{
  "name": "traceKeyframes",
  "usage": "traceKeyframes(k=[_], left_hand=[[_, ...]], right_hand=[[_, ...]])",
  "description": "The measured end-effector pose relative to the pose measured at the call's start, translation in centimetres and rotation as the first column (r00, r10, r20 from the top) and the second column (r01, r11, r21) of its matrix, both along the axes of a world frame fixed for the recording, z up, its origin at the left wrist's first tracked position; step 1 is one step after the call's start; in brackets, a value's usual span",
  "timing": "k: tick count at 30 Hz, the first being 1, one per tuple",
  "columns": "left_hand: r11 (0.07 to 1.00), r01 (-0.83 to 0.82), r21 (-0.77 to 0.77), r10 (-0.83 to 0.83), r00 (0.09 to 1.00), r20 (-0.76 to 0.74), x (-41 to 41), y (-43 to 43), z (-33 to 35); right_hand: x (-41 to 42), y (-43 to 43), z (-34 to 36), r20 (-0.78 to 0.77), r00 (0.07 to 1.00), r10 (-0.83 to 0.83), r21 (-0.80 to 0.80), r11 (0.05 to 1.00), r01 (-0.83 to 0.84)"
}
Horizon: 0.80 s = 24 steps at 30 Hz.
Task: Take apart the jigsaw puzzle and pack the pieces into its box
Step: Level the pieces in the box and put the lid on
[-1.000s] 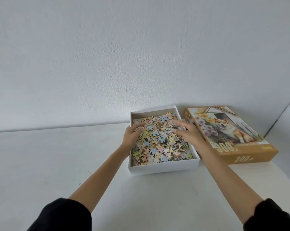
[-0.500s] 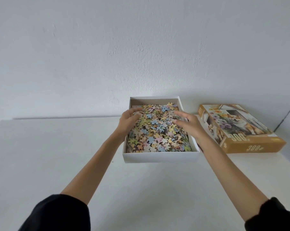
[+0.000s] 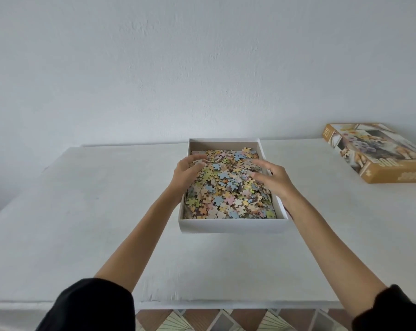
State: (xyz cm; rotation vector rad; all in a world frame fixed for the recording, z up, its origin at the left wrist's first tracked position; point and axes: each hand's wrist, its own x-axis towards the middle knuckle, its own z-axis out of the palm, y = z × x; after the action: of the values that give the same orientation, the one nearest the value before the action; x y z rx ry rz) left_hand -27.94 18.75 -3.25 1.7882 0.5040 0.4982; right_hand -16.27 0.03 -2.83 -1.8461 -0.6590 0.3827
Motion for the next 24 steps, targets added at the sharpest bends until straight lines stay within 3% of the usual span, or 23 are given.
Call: traceKeyframes(k=[12,19,22,24], left_hand=[[0.996,-0.061,0.061,0.068,0.991,-0.112,-5.2,2.5,-3.9],[0.993,-0.017,0.116,0.037,0.984,-0.172,-5.6,3.3,-5.6],[0.981,-0.013,0.195,0.055,0.976,-0.209,-5.5,3.3,-5.1],[0.935,-0.047,0.35,0.123,0.972,-0.199,-4.8,3.6,-4.8]], right_hand=[[-4.4,3.3,-3.6,-0.033,0.998,0.047,-0.072,0.996,-0.05],[-4.9,3.8,-4.5,-0.02,0.999,0.041,-0.092,0.995,-0.043],[-5.0,3.9,-4.3,0.037,0.999,0.033,-0.108,0.994,-0.028],[-4.8,3.9,-4.0,0.118,0.993,0.004,-0.124,0.992,0.01]])
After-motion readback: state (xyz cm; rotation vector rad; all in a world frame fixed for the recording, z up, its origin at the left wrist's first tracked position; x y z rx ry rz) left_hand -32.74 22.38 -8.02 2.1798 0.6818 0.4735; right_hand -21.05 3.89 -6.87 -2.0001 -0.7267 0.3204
